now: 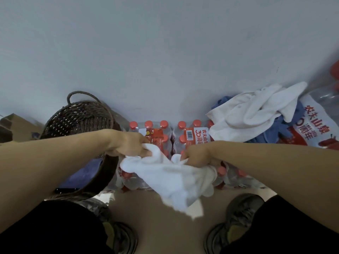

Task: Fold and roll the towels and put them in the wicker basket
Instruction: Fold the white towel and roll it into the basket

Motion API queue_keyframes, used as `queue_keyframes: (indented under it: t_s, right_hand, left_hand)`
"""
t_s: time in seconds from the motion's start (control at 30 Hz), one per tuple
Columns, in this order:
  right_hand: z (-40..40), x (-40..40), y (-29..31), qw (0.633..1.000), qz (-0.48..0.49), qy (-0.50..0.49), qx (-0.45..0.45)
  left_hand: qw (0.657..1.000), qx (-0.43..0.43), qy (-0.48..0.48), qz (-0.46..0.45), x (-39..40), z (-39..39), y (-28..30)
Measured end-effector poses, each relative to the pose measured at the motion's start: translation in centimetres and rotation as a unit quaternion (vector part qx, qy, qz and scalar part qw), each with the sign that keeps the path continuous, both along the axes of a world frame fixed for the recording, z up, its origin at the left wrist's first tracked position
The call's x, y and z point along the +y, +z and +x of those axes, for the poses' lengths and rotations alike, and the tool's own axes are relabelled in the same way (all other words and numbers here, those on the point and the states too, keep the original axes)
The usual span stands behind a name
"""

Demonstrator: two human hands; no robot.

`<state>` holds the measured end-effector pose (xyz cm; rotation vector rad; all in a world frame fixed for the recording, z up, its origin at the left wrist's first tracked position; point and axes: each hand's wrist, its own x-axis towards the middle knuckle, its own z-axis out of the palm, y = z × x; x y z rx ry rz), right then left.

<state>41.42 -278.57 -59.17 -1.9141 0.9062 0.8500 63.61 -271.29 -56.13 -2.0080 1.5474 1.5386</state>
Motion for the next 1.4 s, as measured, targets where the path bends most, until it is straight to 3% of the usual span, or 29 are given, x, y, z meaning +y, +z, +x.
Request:
queue_keyframes:
  t_s: [0.17,0.27,0.4,0.53,0.63,0.7,0.77,0.87,0.97,1.07,1.2,1.33,1.4]
  right_hand:
    - [-0.9,-3.0,-0.4,0.988,-0.134,-0.073,0.005]
    - [-0.9,-4.2,-0.9,0.973,-0.205,-0.102,-0.012]
    - [-1.1,-6.5,-1.1,0.925,-0.282,-0.240,-0.084]
    - [-1.4,-8.3,-1.4,0.872,-0.238,-0.400,-0.151]
    - [-2.0,-7.7,-1.8,0.936,-0.165,-0.311,-0.011]
    - [-2.1,-7.0,-2.4,0.956,-0.181,-0.220,0.073]
    - [-1.9,-7.3,-2.9,0.951,-0.247,-0.178,0.051]
    - [-1.8,-8.9,-2.8,0.925,-0.293,-0.244,-0.001]
    - [-2.0,-10.0,-3.0,0.911,-0.308,-0.274,0.011]
    - [-2.2,-10.0,-3.1,0.910,-0.330,-0.251,0.022]
    - [-2.4,-9.7,-2.3,0.933,-0.277,-0.229,0.037]
    - [-3.2,-8.6,-1.2,0.938,-0.274,-0.207,0.048]
    - [-3.5,-7.6,-0.6,0.953,-0.201,-0.213,0.071]
  left_hand:
    - [0.997,-0.076,-0.014,0.012,-1.4,2.9,-1.7]
    - [0.990,-0.125,-0.006,-0.056,-2.8,2.7,-3.0]
    - [0.968,-0.134,0.130,-0.171,-4.7,2.5,-3.7]
    - [0.953,-0.045,0.263,-0.140,-6.0,3.2,-4.0]
    - [0.931,0.030,0.347,-0.110,-5.9,3.1,-5.2]
    - [0.918,0.025,0.370,-0.140,-6.0,3.1,-6.4]
    - [0.916,-0.039,0.350,-0.191,-6.3,3.3,-6.9]
    - [0.919,-0.121,0.304,-0.222,-6.4,3.5,-6.8]
    - [0.921,-0.156,0.286,-0.213,-6.0,3.9,-6.6]
    - [0.922,-0.174,0.282,-0.202,-5.7,4.0,-6.4]
    - [0.948,-0.188,0.164,-0.198,-4.4,3.3,-4.9]
    - [0.974,-0.185,0.034,-0.125,-2.4,2.1,-3.0]
    - [0.986,-0.161,0.030,-0.038,-1.0,1.0,-2.3]
